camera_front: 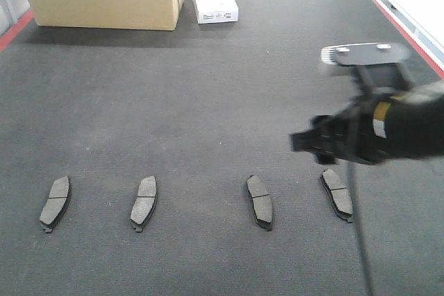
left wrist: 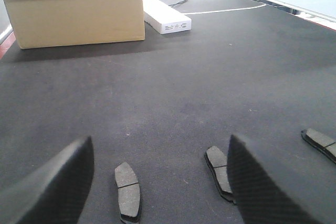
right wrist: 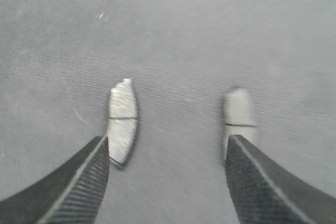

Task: Move and align brake pads A on conveyor
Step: 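Open the right gripper and release the pad onto the belt, then withdraw the right gripper upward from the placed pad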

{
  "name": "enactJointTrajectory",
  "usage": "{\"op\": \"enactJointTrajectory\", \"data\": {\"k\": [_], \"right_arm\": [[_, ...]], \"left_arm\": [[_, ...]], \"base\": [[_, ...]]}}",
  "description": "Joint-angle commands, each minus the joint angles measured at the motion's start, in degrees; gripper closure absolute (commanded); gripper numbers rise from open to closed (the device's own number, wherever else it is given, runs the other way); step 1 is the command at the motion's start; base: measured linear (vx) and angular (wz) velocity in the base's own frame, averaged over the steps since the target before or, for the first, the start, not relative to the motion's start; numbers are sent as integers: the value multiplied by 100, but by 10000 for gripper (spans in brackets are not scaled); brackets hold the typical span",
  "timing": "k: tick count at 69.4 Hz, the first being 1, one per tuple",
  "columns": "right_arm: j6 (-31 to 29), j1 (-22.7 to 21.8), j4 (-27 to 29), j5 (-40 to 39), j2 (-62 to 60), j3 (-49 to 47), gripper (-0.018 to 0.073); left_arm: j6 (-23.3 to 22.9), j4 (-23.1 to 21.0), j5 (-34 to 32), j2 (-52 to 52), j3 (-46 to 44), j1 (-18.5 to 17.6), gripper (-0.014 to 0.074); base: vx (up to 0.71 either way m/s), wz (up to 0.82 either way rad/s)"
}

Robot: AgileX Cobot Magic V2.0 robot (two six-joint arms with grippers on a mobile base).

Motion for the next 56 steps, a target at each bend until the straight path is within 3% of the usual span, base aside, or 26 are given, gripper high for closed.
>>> {"op": "enactJointTrajectory", "data": {"k": [1, 38, 56], "right_arm": [[18, -19, -265, -324, -797, 216, 88], [-21, -19, -742, -639, -4607, 2284, 88], [-54, -19, -863, -1640, -6113, 3249, 88]], "left_arm": [[-23, 108, -354, 60, -155, -21, 74], [-23, 108, -448, 60, -155, -21, 74], [-23, 108, -381, 60, -155, -21, 74]], "base": [[0, 0], [0, 0], [0, 0]]}}
